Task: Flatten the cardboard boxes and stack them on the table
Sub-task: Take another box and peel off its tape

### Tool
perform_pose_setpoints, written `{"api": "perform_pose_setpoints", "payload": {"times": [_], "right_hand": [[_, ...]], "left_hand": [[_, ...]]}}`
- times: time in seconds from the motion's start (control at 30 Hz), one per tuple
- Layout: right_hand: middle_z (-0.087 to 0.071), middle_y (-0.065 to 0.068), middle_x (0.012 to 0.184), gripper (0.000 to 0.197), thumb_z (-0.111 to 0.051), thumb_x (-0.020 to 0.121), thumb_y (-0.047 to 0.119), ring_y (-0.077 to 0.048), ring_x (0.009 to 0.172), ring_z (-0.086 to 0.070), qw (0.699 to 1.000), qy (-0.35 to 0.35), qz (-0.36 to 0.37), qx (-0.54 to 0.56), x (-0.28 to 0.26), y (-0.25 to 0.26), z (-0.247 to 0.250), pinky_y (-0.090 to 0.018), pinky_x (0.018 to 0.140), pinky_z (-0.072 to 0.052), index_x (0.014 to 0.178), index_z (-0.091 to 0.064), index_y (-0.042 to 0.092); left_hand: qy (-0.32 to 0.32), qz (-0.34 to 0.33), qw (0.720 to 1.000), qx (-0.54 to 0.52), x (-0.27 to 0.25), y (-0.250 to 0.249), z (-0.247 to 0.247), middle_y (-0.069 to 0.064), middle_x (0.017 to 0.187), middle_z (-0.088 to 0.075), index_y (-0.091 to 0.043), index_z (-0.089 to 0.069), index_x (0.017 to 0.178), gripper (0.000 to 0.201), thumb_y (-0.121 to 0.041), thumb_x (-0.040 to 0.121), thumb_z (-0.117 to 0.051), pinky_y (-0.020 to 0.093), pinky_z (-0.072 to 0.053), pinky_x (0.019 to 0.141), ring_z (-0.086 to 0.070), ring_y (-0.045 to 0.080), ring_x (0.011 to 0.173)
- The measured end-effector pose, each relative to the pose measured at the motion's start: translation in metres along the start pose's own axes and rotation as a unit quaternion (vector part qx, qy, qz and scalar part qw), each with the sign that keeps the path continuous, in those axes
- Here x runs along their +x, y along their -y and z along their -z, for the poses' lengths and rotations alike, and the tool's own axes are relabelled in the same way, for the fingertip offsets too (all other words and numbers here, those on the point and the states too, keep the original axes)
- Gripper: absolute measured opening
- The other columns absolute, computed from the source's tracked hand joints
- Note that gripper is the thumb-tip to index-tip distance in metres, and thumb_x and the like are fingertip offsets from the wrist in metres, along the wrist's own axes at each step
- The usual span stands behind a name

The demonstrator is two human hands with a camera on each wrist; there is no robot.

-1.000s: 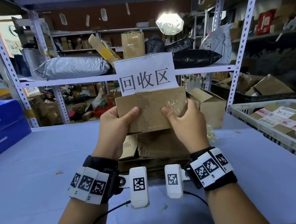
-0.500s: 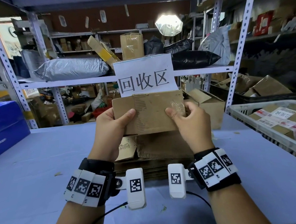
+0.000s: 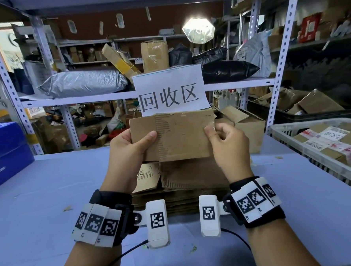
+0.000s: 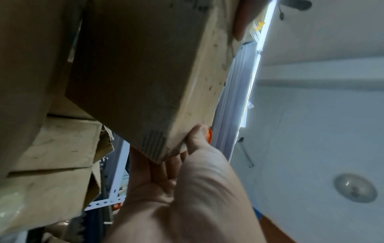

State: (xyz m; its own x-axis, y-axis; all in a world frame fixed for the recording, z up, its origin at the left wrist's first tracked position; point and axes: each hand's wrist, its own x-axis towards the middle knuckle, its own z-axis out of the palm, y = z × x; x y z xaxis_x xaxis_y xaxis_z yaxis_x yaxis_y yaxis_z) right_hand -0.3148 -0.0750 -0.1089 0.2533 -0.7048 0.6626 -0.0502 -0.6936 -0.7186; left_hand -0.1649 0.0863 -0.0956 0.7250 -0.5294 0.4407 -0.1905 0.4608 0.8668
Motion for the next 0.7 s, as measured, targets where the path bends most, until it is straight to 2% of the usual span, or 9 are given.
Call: {"api": "perform_pose_setpoints", "payload": {"times": [0.03, 0.07, 0.13, 0.17, 0.23, 0.33, 0.43, 0.57, 0.7], "right_hand": [[-0.056, 0.003, 0.059, 0.041, -0.058, 0.099, 0.038, -0.013, 0.055, -0.050, 1.000, -0.004, -0.002, 0.012, 0.002, -0.003, 0.000, -0.029, 0.054, -0.040, 0.074, -0.062, 0.006], [-0.059, -0.006, 0.061, 0.044, -0.053, 0.102, 0.034, -0.020, 0.059, -0.053, 0.999, 0.000, -0.015, 0.040, 0.004, -0.006, 0.001, -0.034, 0.058, -0.046, 0.075, -0.060, 0.000], [-0.072, -0.018, 0.084, 0.040, -0.048, 0.105, 0.028, -0.034, 0.081, -0.068, 0.988, 0.036, -0.070, 0.133, 0.005, -0.007, 0.004, -0.048, 0.078, -0.057, 0.090, -0.068, -0.002], [-0.076, -0.013, 0.089, 0.035, -0.048, 0.106, 0.026, -0.032, 0.086, -0.070, 0.975, 0.057, -0.100, 0.189, 0.005, -0.007, 0.005, -0.047, 0.082, -0.059, 0.094, -0.072, 0.004], [-0.076, 0.000, 0.081, 0.031, -0.047, 0.106, 0.024, -0.019, 0.080, -0.071, 0.948, 0.082, -0.138, 0.274, 0.004, -0.004, 0.007, -0.034, 0.072, -0.061, 0.097, -0.075, 0.014], [-0.075, 0.004, 0.078, 0.034, -0.045, 0.107, 0.023, -0.012, 0.073, -0.072, 0.930, 0.099, -0.144, 0.324, 0.004, -0.002, 0.011, -0.022, 0.062, -0.057, 0.093, -0.076, 0.017], [-0.077, -0.005, 0.088, 0.035, -0.043, 0.107, 0.023, -0.023, 0.082, -0.074, 0.914, 0.113, -0.152, 0.359, 0.007, 0.000, 0.020, -0.030, 0.067, -0.060, 0.089, -0.072, 0.017], [-0.076, -0.008, 0.078, 0.034, -0.037, 0.107, 0.027, -0.020, 0.069, -0.075, 0.883, 0.107, -0.164, 0.427, 0.010, 0.001, 0.029, -0.027, 0.059, -0.051, 0.085, -0.059, 0.012], [-0.076, -0.011, 0.104, 0.027, -0.050, 0.096, 0.031, -0.025, 0.094, -0.074, 0.844, 0.119, -0.160, 0.498, 0.011, 0.004, 0.028, -0.032, 0.077, -0.060, 0.092, -0.066, 0.009]], "left_hand": [[-0.007, -0.002, 1.000, 0.002, 0.001, -0.001, 0.001, 0.005, 0.099, -0.080, -0.011, -0.075, 0.107, 0.015, -0.011, 0.092, -0.073, 0.028, -0.061, 0.071, -0.076, 0.018, 0.089], [-0.017, -0.004, 1.000, 0.005, 0.002, -0.001, 0.003, 0.004, 0.098, -0.080, -0.011, -0.074, 0.107, 0.015, -0.010, 0.092, -0.073, 0.027, -0.060, 0.069, -0.076, 0.016, 0.087], [-0.033, -0.010, 0.999, 0.011, 0.005, -0.004, 0.009, 0.000, 0.095, -0.080, -0.012, -0.073, 0.107, 0.014, -0.010, 0.093, -0.072, 0.024, -0.059, 0.066, -0.075, 0.012, 0.084], [-0.036, -0.013, 0.999, 0.013, 0.007, -0.005, 0.011, -0.001, 0.094, -0.080, -0.013, -0.073, 0.106, 0.014, -0.009, 0.093, -0.071, 0.023, -0.058, 0.065, -0.075, 0.011, 0.084], [-0.039, -0.018, 0.999, 0.020, 0.010, -0.007, 0.014, -0.002, 0.095, -0.080, -0.014, -0.073, 0.106, 0.013, -0.008, 0.094, -0.070, 0.022, -0.058, 0.065, -0.075, 0.010, 0.084], [-0.038, -0.023, 0.999, 0.029, 0.014, -0.009, 0.017, -0.003, 0.095, -0.079, -0.017, -0.073, 0.102, 0.012, -0.008, 0.095, -0.069, 0.022, -0.057, 0.065, -0.074, 0.010, 0.084], [-0.032, -0.021, 0.999, 0.027, 0.020, -0.012, 0.023, -0.002, 0.097, -0.079, -0.018, -0.073, 0.103, 0.014, -0.008, 0.096, -0.068, 0.021, -0.057, 0.065, -0.073, 0.010, 0.085], [-0.014, 0.014, 1.000, 0.007, 0.029, -0.015, 0.030, -0.001, 0.099, -0.079, -0.016, -0.074, 0.105, 0.014, -0.009, 0.097, -0.066, 0.021, -0.057, 0.065, -0.073, 0.011, 0.085], [-0.015, 0.013, 0.998, 0.053, 0.038, -0.012, 0.024, 0.003, 0.109, -0.077, -0.012, -0.069, 0.118, 0.022, -0.013, 0.097, -0.068, 0.025, -0.057, 0.071, -0.072, 0.018, 0.097]]}}
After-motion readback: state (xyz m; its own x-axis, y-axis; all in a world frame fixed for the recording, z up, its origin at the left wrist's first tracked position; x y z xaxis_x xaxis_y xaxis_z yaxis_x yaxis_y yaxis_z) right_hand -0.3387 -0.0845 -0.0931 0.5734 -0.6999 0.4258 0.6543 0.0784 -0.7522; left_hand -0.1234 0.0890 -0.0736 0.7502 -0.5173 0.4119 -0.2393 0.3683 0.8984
